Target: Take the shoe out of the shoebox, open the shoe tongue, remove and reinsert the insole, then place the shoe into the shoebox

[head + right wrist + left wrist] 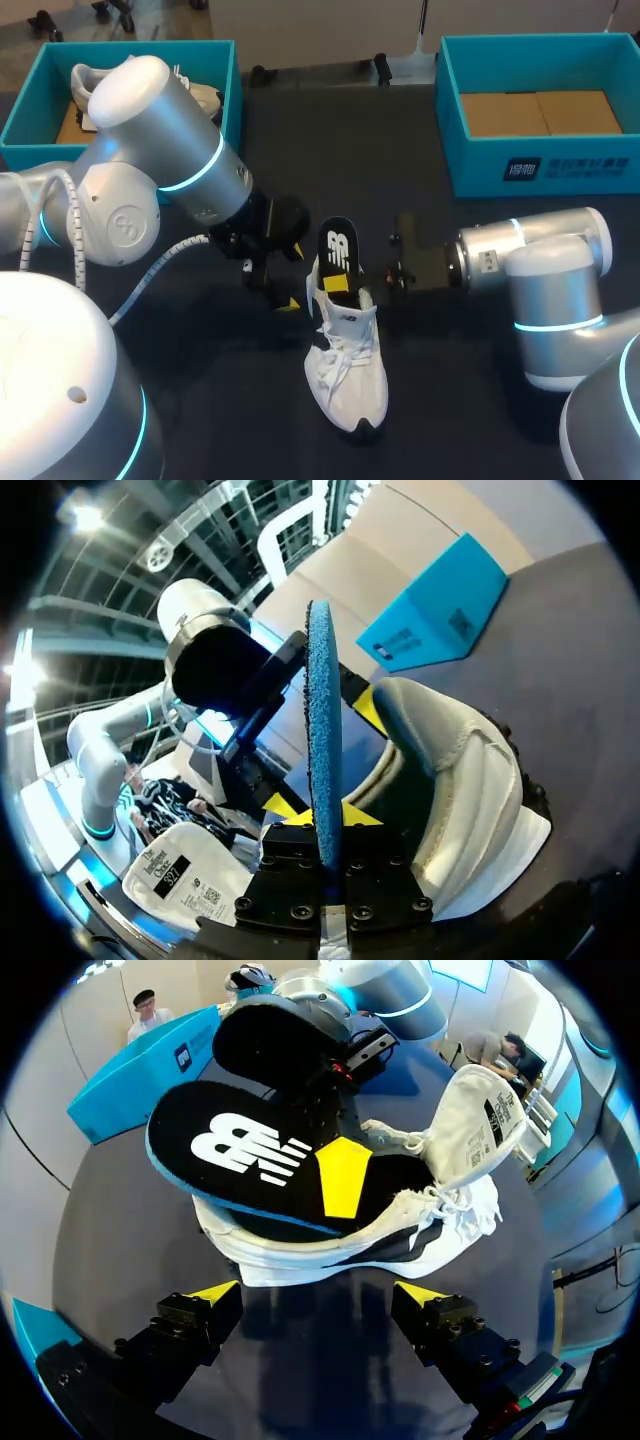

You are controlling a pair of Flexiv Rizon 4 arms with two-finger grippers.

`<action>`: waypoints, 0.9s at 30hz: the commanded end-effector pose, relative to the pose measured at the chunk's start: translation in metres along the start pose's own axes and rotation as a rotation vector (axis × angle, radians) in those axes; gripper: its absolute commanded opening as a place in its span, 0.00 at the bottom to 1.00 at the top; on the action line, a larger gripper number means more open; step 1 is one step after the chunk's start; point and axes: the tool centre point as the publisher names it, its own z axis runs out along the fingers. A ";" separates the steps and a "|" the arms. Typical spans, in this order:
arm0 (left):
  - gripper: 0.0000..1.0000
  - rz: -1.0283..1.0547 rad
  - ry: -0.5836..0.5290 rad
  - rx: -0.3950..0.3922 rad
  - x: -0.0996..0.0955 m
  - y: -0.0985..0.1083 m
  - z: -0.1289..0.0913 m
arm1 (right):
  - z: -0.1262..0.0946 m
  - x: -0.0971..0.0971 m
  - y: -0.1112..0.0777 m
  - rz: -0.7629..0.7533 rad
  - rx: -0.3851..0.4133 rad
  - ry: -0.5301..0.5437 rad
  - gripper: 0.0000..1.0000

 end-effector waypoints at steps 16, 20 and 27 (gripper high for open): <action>1.00 0.001 0.001 0.001 0.000 0.001 0.000 | -0.003 0.014 0.032 -0.147 -0.028 -0.014 0.38; 1.00 0.001 0.001 0.001 0.000 0.001 0.000 | -0.003 0.005 0.037 -0.126 -0.042 0.003 0.04; 1.00 0.001 0.001 0.001 0.000 0.001 0.000 | -0.001 -0.004 0.027 -0.076 -0.038 0.023 0.00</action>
